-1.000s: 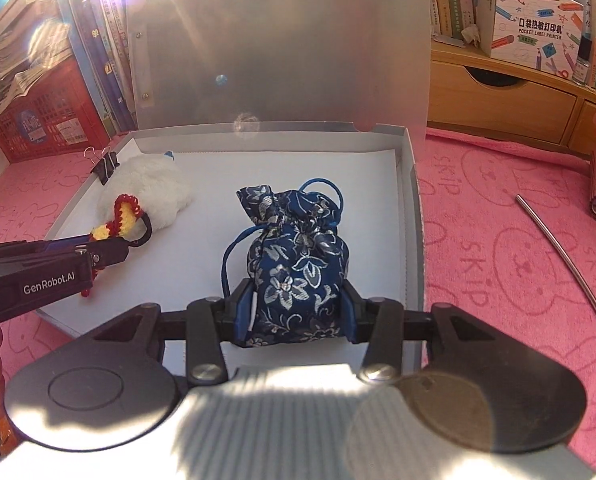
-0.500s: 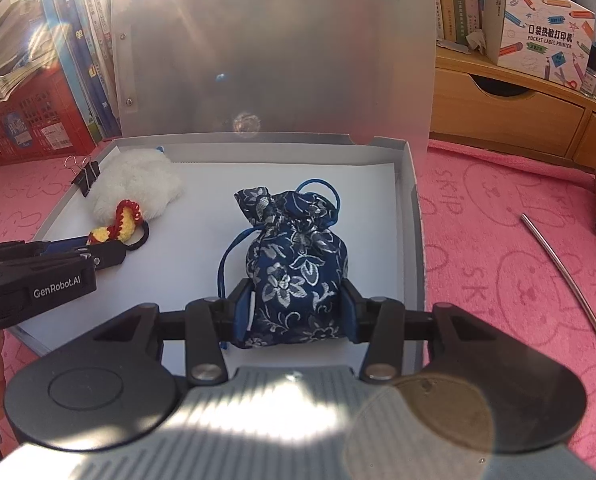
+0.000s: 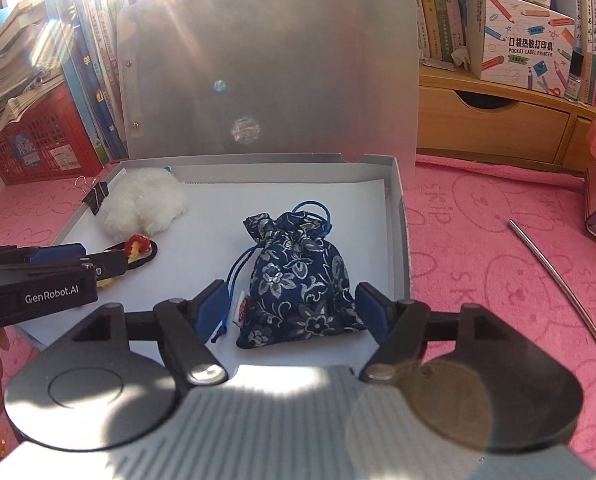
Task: Organize objects
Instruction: 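Open the left tool to release the snake while the right tool releases the pouch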
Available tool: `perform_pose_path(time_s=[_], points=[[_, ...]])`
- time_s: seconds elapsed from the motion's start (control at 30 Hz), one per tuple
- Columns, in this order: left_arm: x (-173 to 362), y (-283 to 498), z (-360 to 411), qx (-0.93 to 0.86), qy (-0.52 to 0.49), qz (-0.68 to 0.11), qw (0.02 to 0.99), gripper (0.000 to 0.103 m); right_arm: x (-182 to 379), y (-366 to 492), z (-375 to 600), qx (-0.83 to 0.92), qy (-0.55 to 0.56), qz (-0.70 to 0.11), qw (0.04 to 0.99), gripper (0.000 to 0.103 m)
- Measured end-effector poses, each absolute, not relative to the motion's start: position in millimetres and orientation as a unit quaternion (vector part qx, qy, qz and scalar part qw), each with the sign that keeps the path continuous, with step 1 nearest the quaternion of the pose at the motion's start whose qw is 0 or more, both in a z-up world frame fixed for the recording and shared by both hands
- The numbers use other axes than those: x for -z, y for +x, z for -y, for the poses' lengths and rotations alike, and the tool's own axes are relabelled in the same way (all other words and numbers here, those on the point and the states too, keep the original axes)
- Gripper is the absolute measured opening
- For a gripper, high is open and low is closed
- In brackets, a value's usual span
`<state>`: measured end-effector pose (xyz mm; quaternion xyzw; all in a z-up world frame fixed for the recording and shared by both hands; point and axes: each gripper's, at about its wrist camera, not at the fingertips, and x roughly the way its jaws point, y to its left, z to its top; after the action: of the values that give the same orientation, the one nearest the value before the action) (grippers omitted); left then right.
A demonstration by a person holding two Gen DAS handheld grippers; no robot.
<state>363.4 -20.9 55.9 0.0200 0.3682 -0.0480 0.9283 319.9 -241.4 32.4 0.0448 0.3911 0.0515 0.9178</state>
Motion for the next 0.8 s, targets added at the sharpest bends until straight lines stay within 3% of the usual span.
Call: perform_pose_path(time_s=[0.23,0.8], points=[[-84.1,334.2,16.3,0.062,0.019,-0.339,0.939,0.074,-59.0,290.6,248.8,-0.058,0.045,-0.361,0.930,0.084],[-104.9,218.9,4.7,0.136,0.005,-0.296,0.945,0.083,-84.7,181.4,256.2,-0.115,0.032,-0.296,0.948,0.088]])
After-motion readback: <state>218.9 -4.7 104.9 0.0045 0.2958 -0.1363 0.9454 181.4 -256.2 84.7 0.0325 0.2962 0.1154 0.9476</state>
